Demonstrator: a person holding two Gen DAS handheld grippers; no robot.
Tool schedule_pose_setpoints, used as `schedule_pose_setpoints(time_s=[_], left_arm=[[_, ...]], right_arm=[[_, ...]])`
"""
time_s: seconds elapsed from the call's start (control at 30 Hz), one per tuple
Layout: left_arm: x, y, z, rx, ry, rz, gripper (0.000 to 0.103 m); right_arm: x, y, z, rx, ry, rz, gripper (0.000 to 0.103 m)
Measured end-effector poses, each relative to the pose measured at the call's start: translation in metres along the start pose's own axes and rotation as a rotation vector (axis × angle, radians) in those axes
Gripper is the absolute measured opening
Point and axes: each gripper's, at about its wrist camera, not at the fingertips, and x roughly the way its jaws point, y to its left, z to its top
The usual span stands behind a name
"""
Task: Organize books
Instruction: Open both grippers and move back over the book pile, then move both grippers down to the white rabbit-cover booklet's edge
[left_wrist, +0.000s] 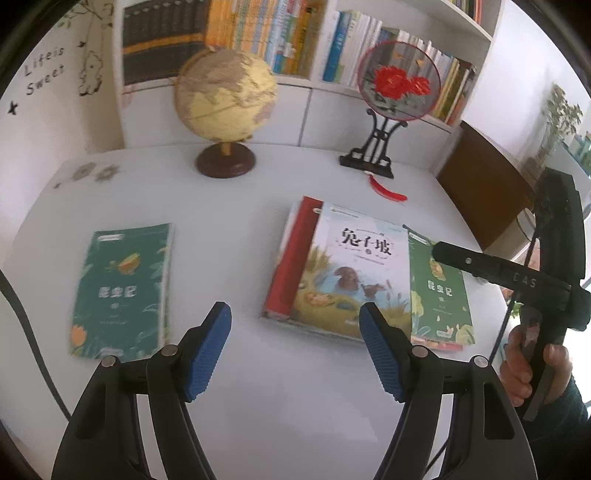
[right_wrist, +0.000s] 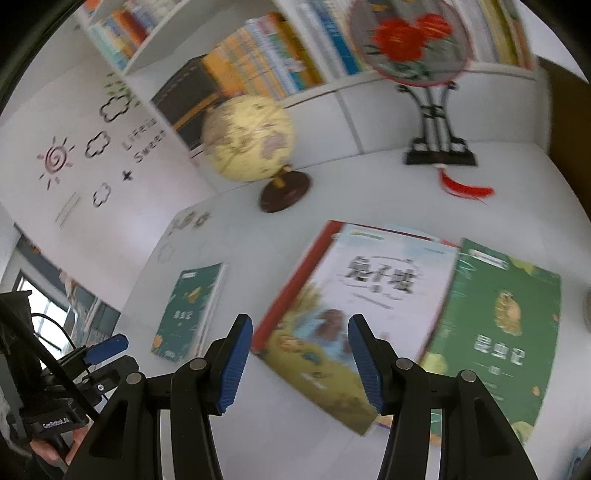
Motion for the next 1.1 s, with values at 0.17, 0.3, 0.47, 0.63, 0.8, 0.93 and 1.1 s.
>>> schedule_pose_setpoints(time_s=[0.17, 0.3, 0.47, 0.63, 0.8, 0.93, 1.1], left_arm=[[0.033, -0.005, 0.010, 0.001, 0.026, -0.049, 0.070], [0.059, -0.008, 0.017, 0.025, 0.056, -0.095, 0.070], [0.107, -0.012, 0.026, 0.045, 0.145, -0.161, 0.070], [0.147, -0.013, 0.029, 0.070, 0.202, -0.169, 0.070], [0.171, -0.011, 0.027, 0.072, 0.236, -0.168, 0.070], [0.175, -0.012, 0.024, 0.086, 0.232, -0.177, 0.070], [0.176, -0.019, 0.021, 0.103, 0.239, -0.214, 0.068]], right_arm=[[-0.011, -0.038, 0.000, 0.072, -0.007, -0.048, 0.052], [-0.015, -0.056, -0.002, 0.104, -0.006, -0.086, 0.052], [-0.002, -0.074, -0.010, 0.155, 0.021, -0.129, 0.052], [0.028, -0.081, -0.017, 0.200, 0.090, -0.160, 0.052], [0.055, -0.077, -0.020, 0.166, 0.139, -0.230, 0.052], [0.062, -0.076, -0.021, 0.164, 0.142, -0.241, 0.052], [0.070, -0.079, -0.023, 0.176, 0.162, -0.272, 0.050]])
